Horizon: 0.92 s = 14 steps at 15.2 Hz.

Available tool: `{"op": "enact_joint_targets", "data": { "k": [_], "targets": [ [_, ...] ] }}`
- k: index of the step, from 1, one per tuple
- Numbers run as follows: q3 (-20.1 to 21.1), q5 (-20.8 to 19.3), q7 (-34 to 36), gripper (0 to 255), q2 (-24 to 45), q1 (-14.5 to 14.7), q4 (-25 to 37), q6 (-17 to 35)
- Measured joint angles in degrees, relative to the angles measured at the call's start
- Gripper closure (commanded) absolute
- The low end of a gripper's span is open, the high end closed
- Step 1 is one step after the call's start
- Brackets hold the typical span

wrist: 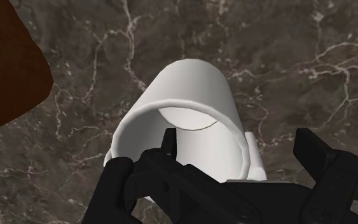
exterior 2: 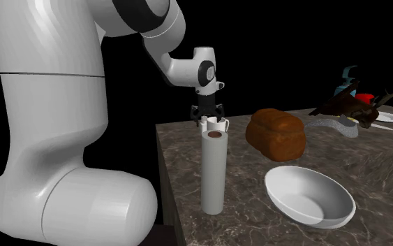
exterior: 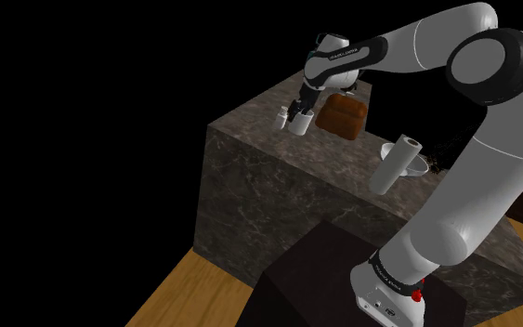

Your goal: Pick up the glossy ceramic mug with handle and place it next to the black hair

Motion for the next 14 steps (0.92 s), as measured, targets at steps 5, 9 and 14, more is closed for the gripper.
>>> {"op": "enact_joint_targets", "data": {
  "k": [5, 9, 14],
  "targets": [
    [0.0, 0.04, -0.03, 255, 0.09, -0.01, 0.0, 0.11],
    [0.0, 0.04, -0.03, 255, 0.09, -0.01, 0.0, 0.1],
    [0.0, 0.04, -0.04, 255, 0.1, -0.02, 0.0, 0.1]
  ]
}}
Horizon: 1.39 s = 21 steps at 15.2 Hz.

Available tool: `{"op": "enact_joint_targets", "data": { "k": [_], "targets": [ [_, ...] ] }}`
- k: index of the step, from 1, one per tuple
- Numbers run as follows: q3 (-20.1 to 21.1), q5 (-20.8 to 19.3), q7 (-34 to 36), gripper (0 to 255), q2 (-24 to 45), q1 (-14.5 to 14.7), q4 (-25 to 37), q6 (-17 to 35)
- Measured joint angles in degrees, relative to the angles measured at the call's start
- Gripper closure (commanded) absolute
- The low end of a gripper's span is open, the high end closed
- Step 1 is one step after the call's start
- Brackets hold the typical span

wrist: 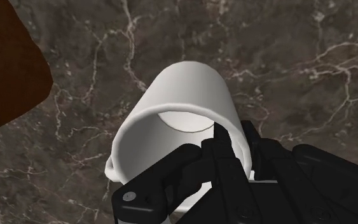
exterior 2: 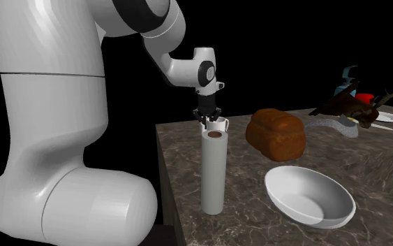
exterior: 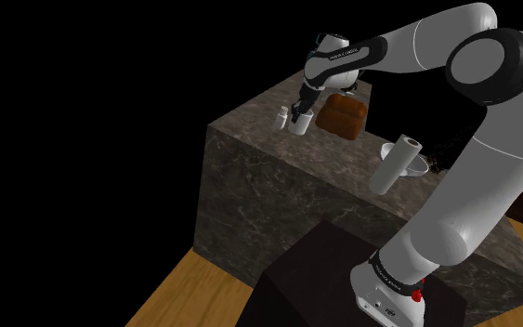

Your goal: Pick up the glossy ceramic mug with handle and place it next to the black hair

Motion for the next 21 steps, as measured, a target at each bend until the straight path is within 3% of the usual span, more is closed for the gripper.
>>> {"op": "enact_joint_targets", "data": {
  "k": [21],
  "targets": [
    [-0.21, -1.65, 0.91, 255, -4.82, 0.25, 9.16, -13.8]
  ]
}}
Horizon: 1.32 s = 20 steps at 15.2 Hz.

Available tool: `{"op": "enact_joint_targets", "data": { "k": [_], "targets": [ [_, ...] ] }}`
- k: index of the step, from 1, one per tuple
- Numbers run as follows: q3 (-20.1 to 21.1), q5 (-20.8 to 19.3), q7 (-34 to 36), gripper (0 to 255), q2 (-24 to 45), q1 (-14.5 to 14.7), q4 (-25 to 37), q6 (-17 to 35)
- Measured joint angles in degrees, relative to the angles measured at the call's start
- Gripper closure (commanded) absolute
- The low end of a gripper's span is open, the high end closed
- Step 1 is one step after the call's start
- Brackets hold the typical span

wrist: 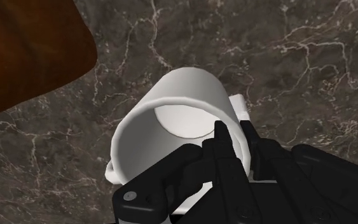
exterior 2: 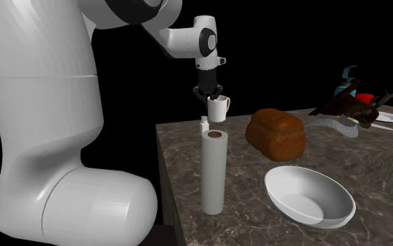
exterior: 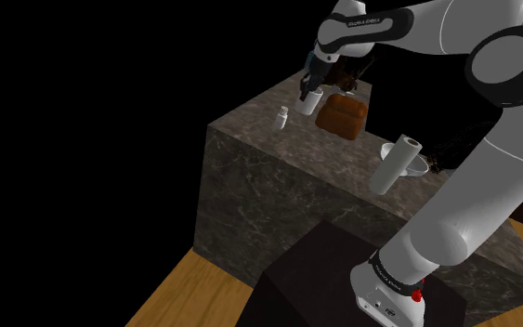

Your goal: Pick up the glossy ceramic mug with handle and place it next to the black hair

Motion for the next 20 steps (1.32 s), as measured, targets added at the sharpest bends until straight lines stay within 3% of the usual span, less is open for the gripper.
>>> {"op": "enact_joint_targets", "data": {
  "k": [20],
  "targets": [
    [-0.03, -0.01, 0.02, 255, 0.03, -0.03, 15.3, -15.28]
  ]
}}
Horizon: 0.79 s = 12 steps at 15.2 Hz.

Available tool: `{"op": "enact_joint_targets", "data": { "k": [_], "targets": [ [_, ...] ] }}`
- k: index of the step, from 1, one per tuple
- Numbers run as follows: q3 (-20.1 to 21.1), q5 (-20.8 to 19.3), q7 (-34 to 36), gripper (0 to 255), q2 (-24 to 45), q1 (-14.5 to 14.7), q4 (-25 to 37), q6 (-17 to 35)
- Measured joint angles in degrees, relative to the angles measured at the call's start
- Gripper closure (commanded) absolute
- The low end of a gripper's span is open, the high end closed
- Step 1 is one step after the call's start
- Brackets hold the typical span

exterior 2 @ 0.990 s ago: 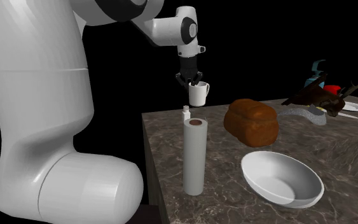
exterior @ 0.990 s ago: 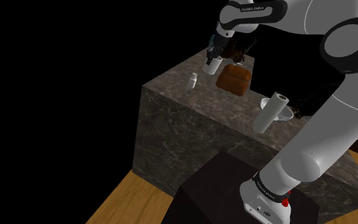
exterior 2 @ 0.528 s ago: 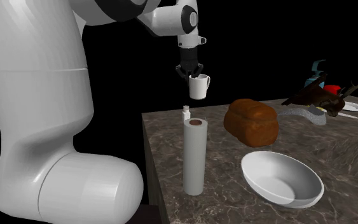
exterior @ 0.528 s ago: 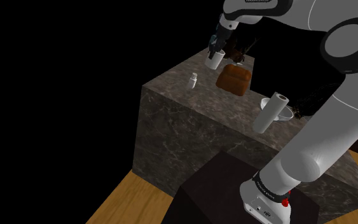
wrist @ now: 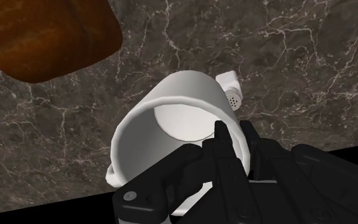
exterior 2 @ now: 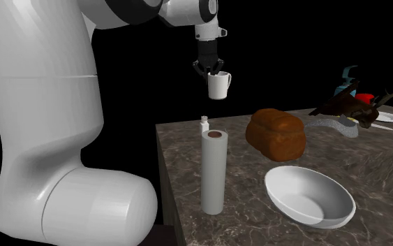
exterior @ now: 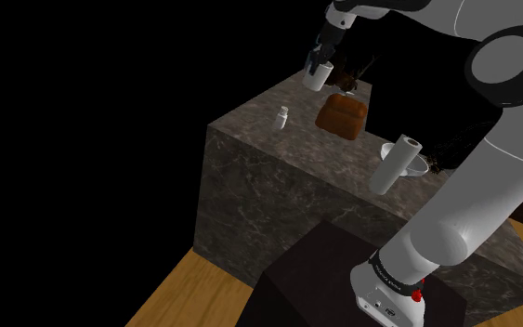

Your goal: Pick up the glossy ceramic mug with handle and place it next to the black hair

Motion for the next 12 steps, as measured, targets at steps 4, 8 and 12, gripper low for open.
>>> {"op": "enact_joint_targets", "data": {
  "k": [4, 8, 12],
  "targets": [
    [-0.09, 0.16, -0.21, 255, 0.46, -0.13, 3.84, -3.38],
    [-0.19, 0.46, -0.42, 255, 1.51, -0.3, 8.12, -6.66],
    [-0.29, 0.82, -0.62, 255, 2.7, -0.51, 12.83, -10.21]
  ]
}}
